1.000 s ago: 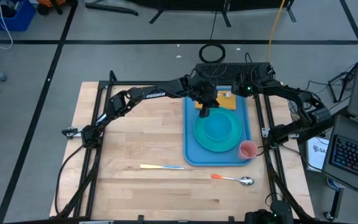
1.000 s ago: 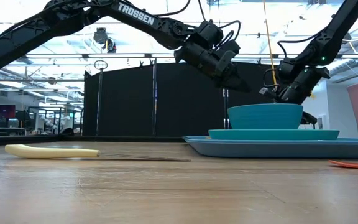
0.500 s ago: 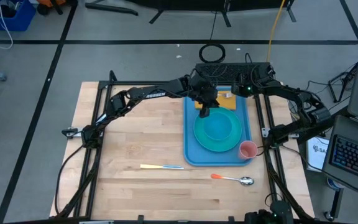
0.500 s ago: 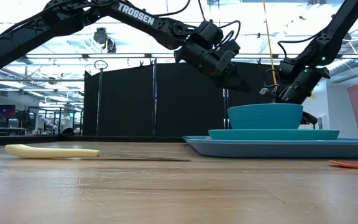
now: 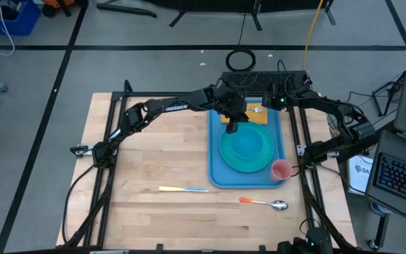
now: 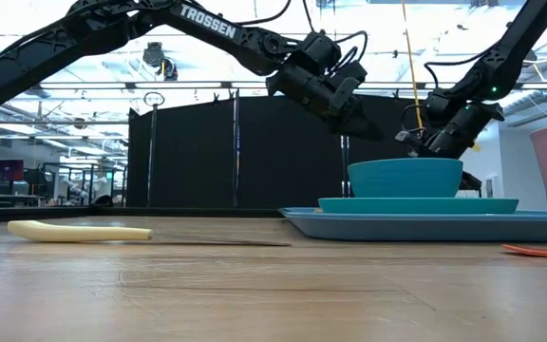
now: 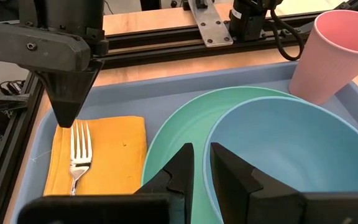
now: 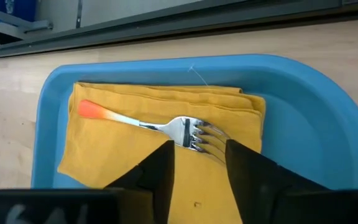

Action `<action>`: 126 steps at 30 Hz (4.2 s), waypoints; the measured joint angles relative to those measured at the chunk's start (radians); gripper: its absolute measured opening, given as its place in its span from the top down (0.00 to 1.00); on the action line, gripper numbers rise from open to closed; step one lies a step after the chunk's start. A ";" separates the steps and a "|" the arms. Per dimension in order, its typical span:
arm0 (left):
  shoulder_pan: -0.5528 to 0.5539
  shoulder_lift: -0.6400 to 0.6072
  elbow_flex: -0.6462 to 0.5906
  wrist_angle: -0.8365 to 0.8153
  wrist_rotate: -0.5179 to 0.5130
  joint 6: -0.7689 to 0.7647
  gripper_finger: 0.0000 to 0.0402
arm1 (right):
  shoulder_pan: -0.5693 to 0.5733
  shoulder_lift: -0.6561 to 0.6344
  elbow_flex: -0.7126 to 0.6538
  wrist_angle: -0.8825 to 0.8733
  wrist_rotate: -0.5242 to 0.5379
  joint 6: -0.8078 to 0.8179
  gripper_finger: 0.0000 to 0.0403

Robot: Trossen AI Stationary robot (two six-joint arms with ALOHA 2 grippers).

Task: Set up tray
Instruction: Put the orange spoon to the right of the orange fork on the yellow table napkin on the blue serving tray

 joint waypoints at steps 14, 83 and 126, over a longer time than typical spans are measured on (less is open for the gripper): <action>0.000 0.000 0.000 0.000 -0.002 -0.003 0.86 | 0.000 -0.003 0.000 0.058 -0.002 0.022 0.57; -0.427 -0.241 -0.392 0.042 -0.228 -0.324 0.86 | 0.754 -0.868 -0.294 0.402 0.002 -0.204 0.59; -0.534 -0.133 -0.344 0.373 -0.257 -0.393 0.86 | 0.789 -0.873 -0.354 0.790 -0.159 -0.020 0.59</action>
